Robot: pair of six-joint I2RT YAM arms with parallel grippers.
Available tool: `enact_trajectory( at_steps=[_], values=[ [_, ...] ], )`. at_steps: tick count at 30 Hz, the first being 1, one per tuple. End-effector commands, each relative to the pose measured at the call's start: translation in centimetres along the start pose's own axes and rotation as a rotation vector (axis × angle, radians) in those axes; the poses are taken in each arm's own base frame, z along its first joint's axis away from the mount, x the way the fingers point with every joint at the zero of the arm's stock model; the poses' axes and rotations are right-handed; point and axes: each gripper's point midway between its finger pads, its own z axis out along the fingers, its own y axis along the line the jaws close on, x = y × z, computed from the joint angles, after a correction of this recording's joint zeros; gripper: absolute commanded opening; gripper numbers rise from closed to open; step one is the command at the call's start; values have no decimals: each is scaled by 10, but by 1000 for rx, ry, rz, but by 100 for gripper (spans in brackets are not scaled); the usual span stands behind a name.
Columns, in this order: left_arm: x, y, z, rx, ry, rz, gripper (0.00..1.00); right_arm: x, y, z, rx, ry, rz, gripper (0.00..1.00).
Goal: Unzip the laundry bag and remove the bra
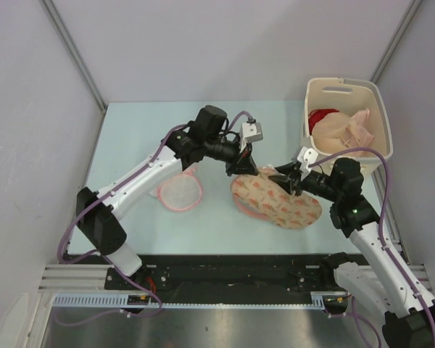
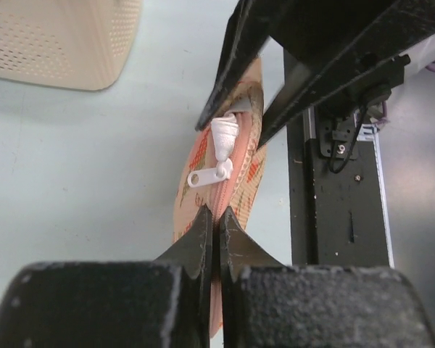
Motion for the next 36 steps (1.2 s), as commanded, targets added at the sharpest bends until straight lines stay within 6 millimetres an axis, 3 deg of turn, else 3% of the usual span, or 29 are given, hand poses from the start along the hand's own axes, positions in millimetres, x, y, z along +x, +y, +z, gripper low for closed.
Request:
enact_trajectory(
  at_steps=[1, 3, 8, 21, 25, 29, 30, 34, 35, 36],
  values=[
    [-29, -9, -26, -70, -105, 78, 1, -52, -12, -4, 36, -123, -73, 43],
    [-34, -8, -30, -95, -119, 92, 0, -58, -9, -4, 17, -136, -59, 49],
    [-37, -6, -35, -137, -130, 98, 1, -73, -8, -1, -16, -162, -42, 51],
    [-34, 2, -41, -207, -132, 119, 0, -66, 4, 24, -114, -148, 9, 48],
    [-33, 4, -40, -213, -129, 122, 1, -62, 6, 28, -123, -137, 24, 39],
    [-32, 6, -40, -220, -127, 115, 1, -59, 6, 27, -118, -127, 24, 5],
    [-32, 7, -39, -221, -127, 115, 0, -57, 5, 28, -117, -120, 29, 1],
    [-38, 4, -43, -226, -144, 122, 1, -52, 5, 30, -119, -103, 35, 0],
    [-39, 3, -44, -224, -147, 124, 1, -50, 5, 31, -120, -98, 37, 3],
    [-40, 2, -44, -220, -151, 128, 0, -48, 4, 31, -114, -92, 41, 14]
  ],
)
